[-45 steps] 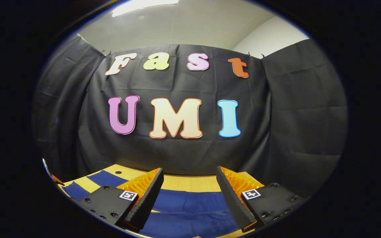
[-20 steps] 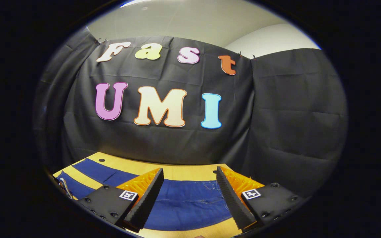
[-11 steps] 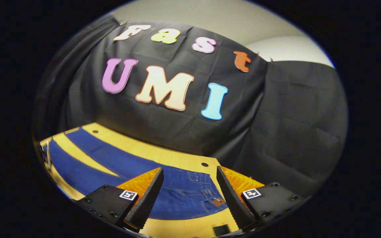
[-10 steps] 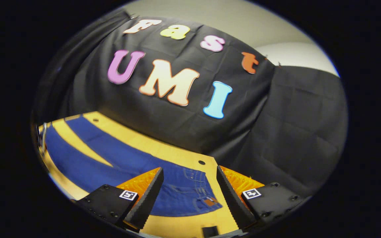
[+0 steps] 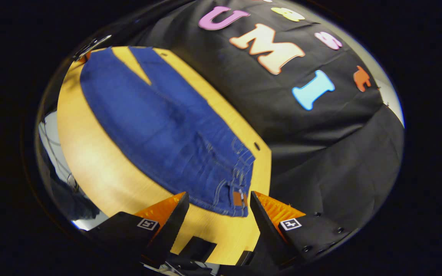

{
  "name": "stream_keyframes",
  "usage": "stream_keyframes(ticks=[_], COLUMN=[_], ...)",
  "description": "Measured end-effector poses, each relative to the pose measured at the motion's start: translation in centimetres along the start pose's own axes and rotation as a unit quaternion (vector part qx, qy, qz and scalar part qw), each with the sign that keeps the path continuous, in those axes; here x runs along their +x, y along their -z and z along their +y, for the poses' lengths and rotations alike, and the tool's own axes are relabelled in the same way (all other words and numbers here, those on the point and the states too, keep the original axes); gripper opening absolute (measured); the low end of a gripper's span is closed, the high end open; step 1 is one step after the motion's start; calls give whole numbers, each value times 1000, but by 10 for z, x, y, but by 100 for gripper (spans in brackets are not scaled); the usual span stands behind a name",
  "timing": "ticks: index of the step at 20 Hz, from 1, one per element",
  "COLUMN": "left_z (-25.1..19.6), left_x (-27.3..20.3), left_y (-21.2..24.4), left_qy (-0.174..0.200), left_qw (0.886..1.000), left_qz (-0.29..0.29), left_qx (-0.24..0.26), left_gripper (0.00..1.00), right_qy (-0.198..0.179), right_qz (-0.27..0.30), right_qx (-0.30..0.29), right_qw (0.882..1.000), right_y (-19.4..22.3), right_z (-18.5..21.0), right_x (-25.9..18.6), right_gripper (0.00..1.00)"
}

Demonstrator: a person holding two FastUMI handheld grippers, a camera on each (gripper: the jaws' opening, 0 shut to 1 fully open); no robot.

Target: Grasp the waist and the cuffs of the jeans and fold them to make the two legs overlap; first hold the waist and fold one-third of the jeans toward the cuffs, then hold the cuffs and fold the remaining one-third in the same direction to finish folding.

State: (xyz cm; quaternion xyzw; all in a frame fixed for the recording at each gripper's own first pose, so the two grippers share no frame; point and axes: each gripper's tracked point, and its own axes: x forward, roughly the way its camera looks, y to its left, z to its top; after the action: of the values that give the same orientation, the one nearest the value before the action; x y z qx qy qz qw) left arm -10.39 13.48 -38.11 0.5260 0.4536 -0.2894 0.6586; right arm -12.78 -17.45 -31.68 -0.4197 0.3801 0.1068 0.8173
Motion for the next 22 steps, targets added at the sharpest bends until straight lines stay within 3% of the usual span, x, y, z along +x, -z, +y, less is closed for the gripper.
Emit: stream_keyframes(ticks=[4, 9, 10, 12, 14, 17, 20, 22], left_z=[-1, -2, -2, -2, -2, -2, -2, -1], left_x=[0, 1, 1, 0, 1, 1, 0, 2], left_y=[0, 0, 0, 0, 0, 0, -1, 2], left_qy=[-18, -30, -31, -34, -39, -53, -70, -70], left_qw=[1000, 999, 999, 998, 998, 997, 995, 994], left_qz=[18, 39, 42, 48, 53, 56, 64, 78], left_qx=[5, 7, 7, 9, 7, 0, -4, -38], left_gripper=[0, 0, 0, 0, 0, 0, 0, 0], right_qy=[-26, -75, -75, -77, -88, -115, -93, -92], right_qz=[2, -23, -30, -33, -36, -25, -30, -22], right_qx=[-68, -177, -190, -190, -184, -188, -197, -144], right_qw=[997, 981, 978, 978, 978, 975, 976, 985], right_y=[18, 20, 16, 12, 7, 19, 14, 14], right_z=[15, 41, 41, 43, 45, 58, 53, 52], right_x=[28, 55, 62, 73, 82, 90, 92, 92], right_gripper=[99, 99, 91, 89, 80, 37, 0, 3])
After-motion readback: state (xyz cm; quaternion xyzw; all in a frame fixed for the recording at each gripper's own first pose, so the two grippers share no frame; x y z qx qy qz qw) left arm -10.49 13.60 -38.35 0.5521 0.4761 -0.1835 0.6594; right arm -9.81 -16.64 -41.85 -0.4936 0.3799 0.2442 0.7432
